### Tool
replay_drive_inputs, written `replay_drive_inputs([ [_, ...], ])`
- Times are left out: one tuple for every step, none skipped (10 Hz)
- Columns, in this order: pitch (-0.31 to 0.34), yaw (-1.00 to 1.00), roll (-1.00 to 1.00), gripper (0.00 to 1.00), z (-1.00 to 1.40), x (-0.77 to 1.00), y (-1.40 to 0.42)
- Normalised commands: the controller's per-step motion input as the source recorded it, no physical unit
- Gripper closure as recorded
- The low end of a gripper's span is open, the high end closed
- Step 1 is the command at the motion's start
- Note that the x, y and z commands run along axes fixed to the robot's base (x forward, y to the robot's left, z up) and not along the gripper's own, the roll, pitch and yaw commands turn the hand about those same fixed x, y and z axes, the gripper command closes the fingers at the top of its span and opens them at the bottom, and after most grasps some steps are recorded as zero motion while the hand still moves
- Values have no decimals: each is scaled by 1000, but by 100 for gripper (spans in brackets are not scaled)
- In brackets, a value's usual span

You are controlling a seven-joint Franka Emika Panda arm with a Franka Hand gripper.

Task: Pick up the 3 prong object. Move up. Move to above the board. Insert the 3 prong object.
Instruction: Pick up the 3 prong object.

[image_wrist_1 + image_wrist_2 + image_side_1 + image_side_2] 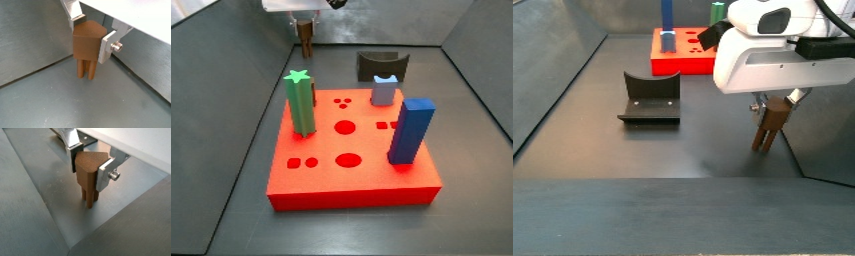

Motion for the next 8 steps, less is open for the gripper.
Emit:
replay_drive_inputs([
  [0, 0, 0, 100, 0, 0, 0],
  [0, 0, 0, 100, 0, 0, 0],
  [0, 0, 0, 100, 0, 0, 0],
  [0, 0, 0, 100, 0, 0, 0],
  [0, 0, 0, 100, 0, 0, 0],
  [0, 0, 0, 100, 0, 0, 0],
  [0, 0, 0, 100, 0, 0, 0],
  [0, 0, 0, 100, 0, 0, 0],
])
